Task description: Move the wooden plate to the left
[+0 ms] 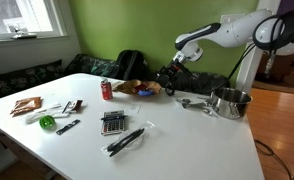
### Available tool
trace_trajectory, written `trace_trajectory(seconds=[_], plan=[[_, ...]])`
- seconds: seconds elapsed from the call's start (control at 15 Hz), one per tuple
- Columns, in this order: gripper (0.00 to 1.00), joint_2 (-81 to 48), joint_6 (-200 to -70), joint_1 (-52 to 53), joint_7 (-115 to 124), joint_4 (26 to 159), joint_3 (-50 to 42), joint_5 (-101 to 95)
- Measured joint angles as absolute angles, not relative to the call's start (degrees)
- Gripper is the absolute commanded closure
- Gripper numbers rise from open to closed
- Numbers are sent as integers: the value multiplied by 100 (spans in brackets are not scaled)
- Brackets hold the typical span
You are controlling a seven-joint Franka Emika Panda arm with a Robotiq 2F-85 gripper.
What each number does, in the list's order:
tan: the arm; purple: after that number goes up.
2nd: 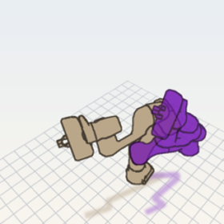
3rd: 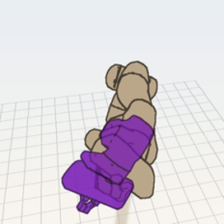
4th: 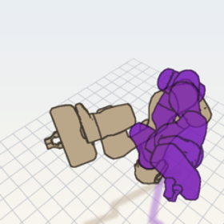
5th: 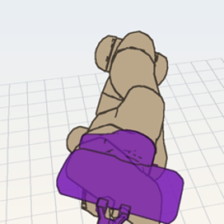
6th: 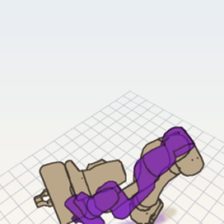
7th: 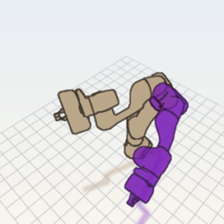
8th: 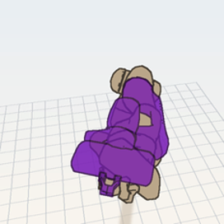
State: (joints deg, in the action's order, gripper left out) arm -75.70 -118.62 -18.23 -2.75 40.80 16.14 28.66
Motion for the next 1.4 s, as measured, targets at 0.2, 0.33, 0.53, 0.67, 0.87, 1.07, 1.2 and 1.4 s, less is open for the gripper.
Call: trace_trajectory(seconds=[0.2,0.33,0.53,0.67,0.87,1.07,1.2,1.4], plan=[[0,-7602,-11862,-1813,-277,4037,1622,2866],[0,-7606,-11862,-1809,-306,4037,1652,2866],[8,-7637,-11866,-1809,-369,4036,1712,2866],[34,-7683,-11868,-1810,-374,4024,1731,2866],[47,-7848,-11868,-1815,-374,3918,1748,2866],[70,-8062,-11869,-1821,-374,3735,1819,2885],[87,-8182,-11880,-1821,-376,3599,1901,2914],[98,-8317,-11942,-1822,-444,3423,2057,2985]])
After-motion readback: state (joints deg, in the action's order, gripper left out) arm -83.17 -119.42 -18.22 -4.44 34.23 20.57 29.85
